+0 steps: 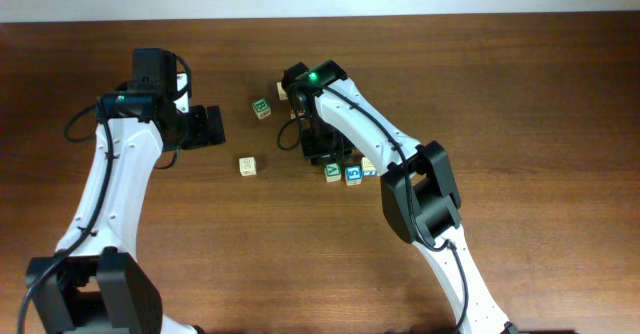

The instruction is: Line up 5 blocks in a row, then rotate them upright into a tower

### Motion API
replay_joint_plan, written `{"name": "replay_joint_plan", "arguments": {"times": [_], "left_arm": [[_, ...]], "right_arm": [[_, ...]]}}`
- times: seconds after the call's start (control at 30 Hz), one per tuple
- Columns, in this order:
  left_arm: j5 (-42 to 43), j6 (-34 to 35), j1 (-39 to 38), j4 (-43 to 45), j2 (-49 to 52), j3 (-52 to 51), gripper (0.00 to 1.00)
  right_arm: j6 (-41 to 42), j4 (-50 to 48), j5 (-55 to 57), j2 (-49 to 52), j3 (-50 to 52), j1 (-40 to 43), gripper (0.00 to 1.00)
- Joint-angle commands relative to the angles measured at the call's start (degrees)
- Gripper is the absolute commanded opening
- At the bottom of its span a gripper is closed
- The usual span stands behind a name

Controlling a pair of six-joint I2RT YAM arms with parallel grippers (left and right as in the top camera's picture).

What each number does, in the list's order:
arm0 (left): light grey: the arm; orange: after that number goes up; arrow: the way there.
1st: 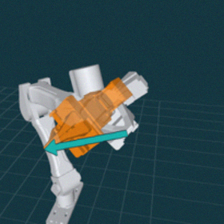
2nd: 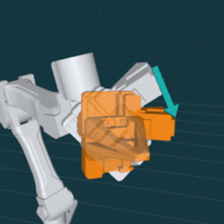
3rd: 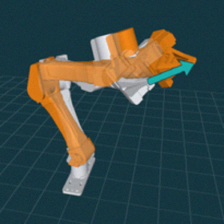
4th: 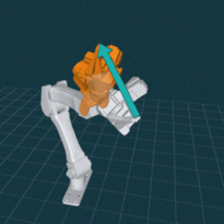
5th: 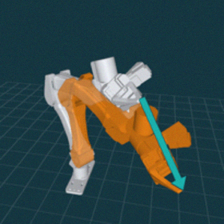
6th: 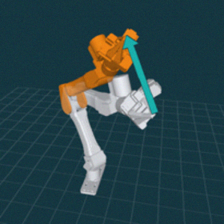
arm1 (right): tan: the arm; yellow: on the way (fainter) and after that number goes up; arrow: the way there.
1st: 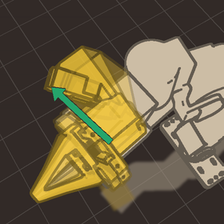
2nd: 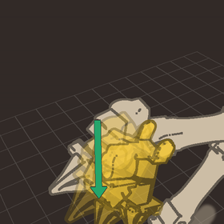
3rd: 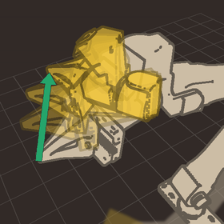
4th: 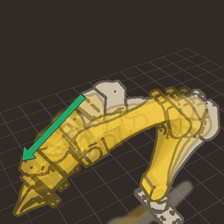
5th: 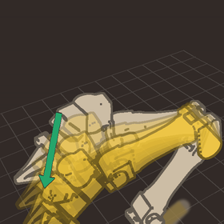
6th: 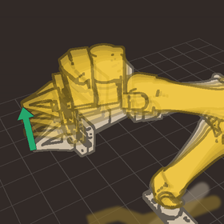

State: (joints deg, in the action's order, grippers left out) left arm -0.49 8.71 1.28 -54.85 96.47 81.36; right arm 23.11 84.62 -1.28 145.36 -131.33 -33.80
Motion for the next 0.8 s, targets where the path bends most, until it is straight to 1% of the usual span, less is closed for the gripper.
{"name": "replay_joint_plan", "arguments": {"times": [0.0,0.1,0.2,0.33,0.47,0.63,0.73,0.77], "left_arm": [[-0.4,0.7,-0.1,0.1,0.3,0.8,0.99],[-0.4,0.7,-0.1,0.1,0.3,0.8,0.99],[-0.4,0.7,-0.1,0.1,0.3,0.8,0.99],[-0.4,0.7,-0.1,0.1,0.3,0.8,0.99],[-0.4,0.7,-0.1,0.1,0.3,0.8,0.99],[-0.4,0.7,-0.1,0.1,0.3,0.8,0.99],[-0.4,0.7,-0.1,0.1,0.3,0.8,0.99],[-0.4,0.7,-0.1,0.1,0.3,0.8,0.99]], "right_arm": [[0.2,0.2,1.1,-1.7,0.0,-0.3,0.41],[0.0,0.5,1.1,-2.1,-0.9,-0.3,0.41],[-0.4,0.9,0.2,-2.9,-3.7,-0.4,0.4],[-1.7,0.4,-2.2,-3.4,-5.7,-1.8,0.31],[-1.7,-0.9,-1.7,-3.3,-4.5,-4.4,0.24],[2.7,-1.7,0.5,-1.6,-3.0,-5.6,0.2],[3.1,-3.5,2.4,-1.6,-0.5,-5.6,0.19],[4.4,-3.5,3.8,-1.6,0.0,-5.6,0.19]]}}
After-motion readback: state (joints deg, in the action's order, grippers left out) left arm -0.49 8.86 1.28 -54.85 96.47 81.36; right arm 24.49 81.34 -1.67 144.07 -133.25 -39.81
